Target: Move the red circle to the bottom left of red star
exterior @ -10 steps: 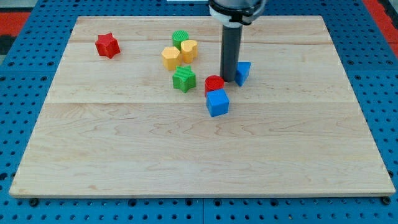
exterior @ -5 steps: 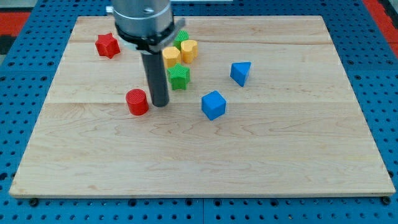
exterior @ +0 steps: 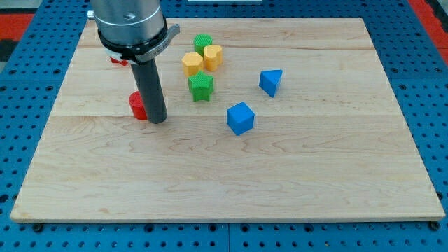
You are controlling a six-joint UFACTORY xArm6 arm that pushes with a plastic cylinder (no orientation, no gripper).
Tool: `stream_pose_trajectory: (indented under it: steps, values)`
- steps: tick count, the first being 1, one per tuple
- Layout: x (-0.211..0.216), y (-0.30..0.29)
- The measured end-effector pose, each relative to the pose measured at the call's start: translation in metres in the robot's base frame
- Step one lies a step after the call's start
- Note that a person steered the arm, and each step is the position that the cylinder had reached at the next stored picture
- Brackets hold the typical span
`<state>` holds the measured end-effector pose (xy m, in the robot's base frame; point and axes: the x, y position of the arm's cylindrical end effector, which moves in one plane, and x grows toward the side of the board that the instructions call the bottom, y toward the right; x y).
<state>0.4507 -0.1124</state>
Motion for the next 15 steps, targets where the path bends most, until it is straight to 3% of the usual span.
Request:
stream_pose_trajectory:
  steps: [4, 5, 6, 8, 9, 10, 12, 13, 15]
  values:
    - [-0.067, -0.05]
    - [-0.025, -0.05]
    - [-0.025, -0.063]
    - [-0.083, -0.063]
    - [-0.087, -0.063]
    - [-0.06, -0.07]
    - [-0.1, -0.087]
    - [-0.103, -0.087]
    - [-0.045, -0.065]
